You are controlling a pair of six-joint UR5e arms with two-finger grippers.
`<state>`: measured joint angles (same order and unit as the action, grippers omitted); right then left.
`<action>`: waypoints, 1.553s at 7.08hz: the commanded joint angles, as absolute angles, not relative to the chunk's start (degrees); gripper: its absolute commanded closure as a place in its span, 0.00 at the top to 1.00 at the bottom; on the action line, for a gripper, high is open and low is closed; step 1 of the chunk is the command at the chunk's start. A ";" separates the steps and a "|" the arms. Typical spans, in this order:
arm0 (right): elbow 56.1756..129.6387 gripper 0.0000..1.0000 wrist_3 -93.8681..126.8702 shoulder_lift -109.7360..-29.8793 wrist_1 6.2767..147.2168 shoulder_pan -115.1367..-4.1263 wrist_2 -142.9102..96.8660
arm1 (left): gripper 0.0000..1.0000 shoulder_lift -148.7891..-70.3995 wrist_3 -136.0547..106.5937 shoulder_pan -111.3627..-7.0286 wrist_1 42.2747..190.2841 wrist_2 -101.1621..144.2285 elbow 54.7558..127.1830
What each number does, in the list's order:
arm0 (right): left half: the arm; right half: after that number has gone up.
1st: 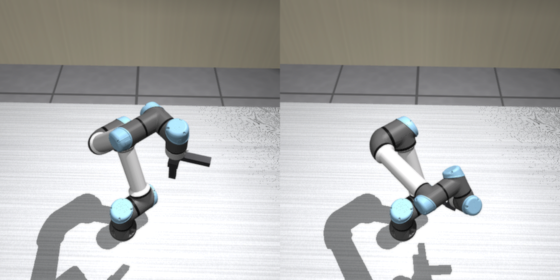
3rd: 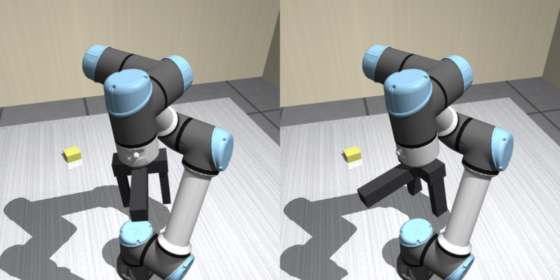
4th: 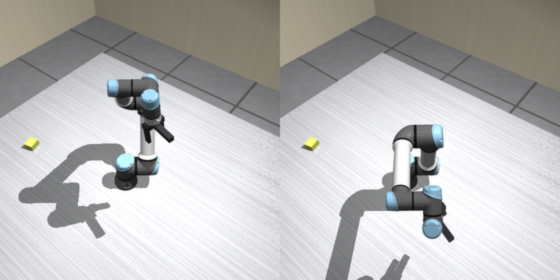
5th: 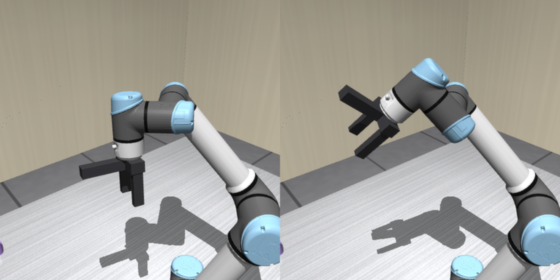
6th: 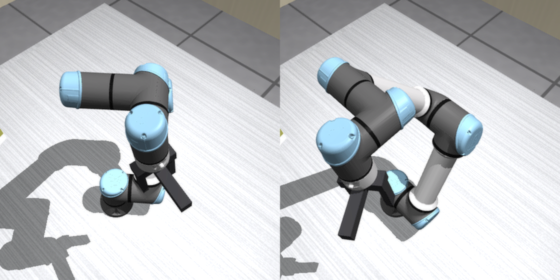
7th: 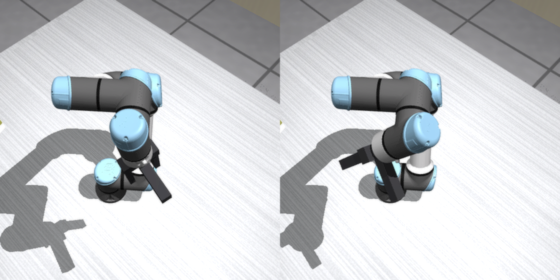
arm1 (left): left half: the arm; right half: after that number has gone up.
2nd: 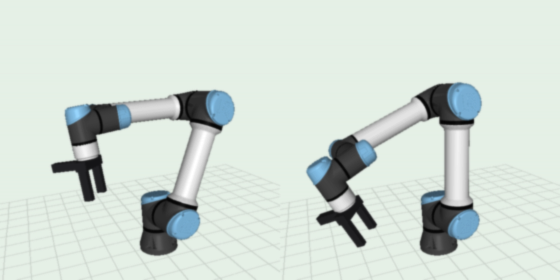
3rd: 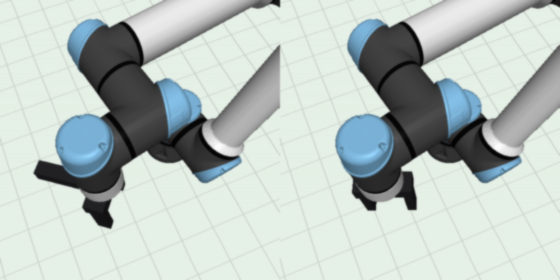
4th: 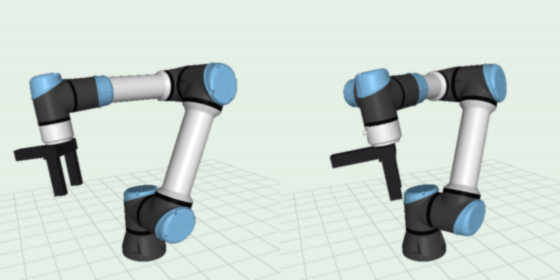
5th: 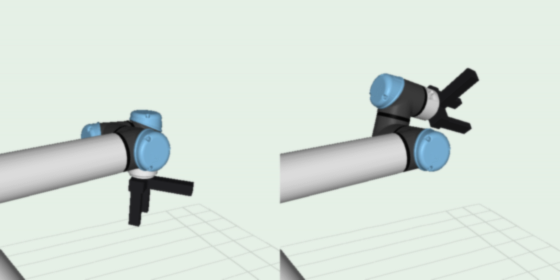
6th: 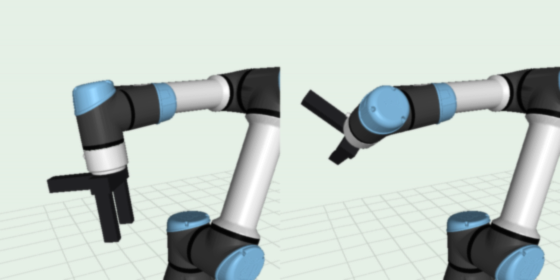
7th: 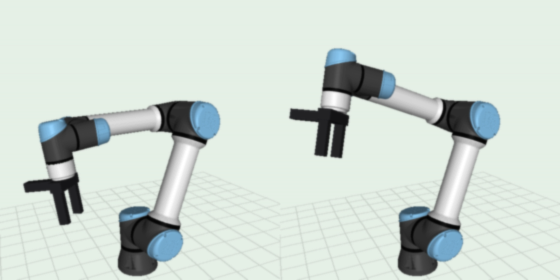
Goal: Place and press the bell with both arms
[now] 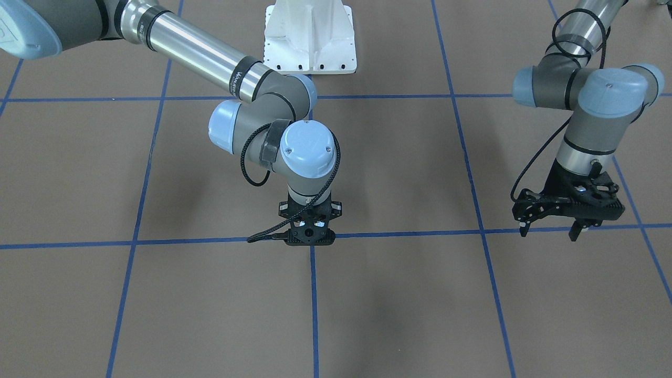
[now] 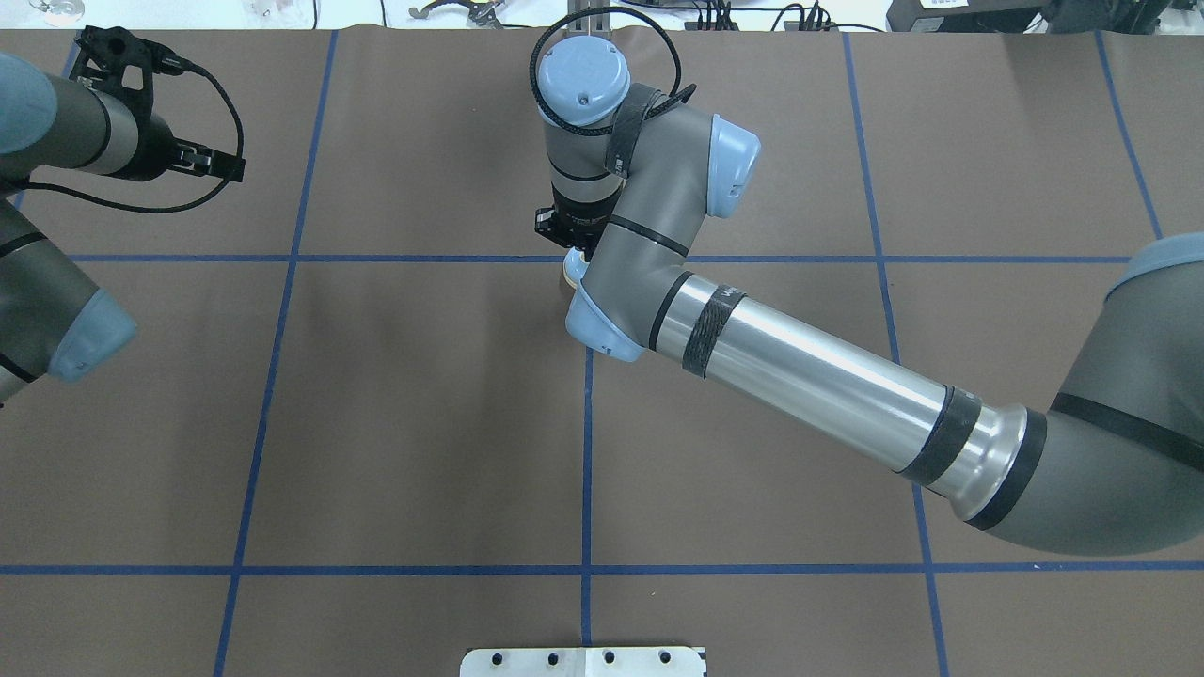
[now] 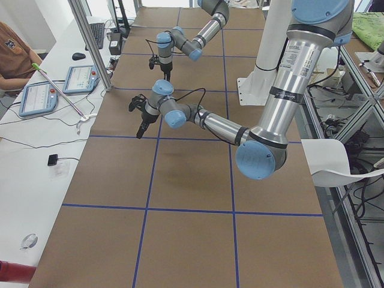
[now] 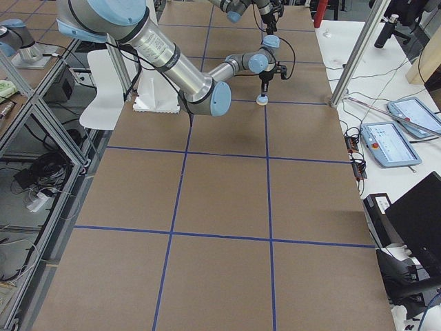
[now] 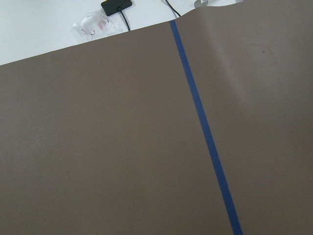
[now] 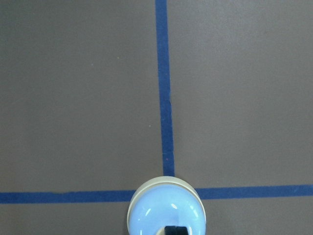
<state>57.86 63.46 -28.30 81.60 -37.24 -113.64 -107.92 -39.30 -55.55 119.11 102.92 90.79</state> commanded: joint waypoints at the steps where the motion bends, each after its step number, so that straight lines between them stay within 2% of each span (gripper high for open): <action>1: 57.66 0.00 63.46 -28.39 81.56 -37.09 -113.55 | 1.00 -107.84 -39.29 -55.55 119.18 102.92 90.79; 5: 58.18 0.00 62.23 -27.16 81.65 -37.96 -113.82 | 1.00 -107.84 -39.37 -55.55 119.18 102.92 90.79; 7: 62.90 0.00 62.49 -27.94 83.92 -39.54 -114.87 | 1.00 -107.84 -39.29 -55.63 119.18 103.09 90.88; 8: 68.24 0.99 62.49 -30.56 86.81 -39.99 -114.87 | 1.00 -107.06 -39.29 -55.72 119.18 103.62 91.49; 11: 83.36 1.00 50.70 -44.16 93.22 -47.08 -116.45 | 1.00 -101.00 -32.21 -63.24 118.22 113.95 94.57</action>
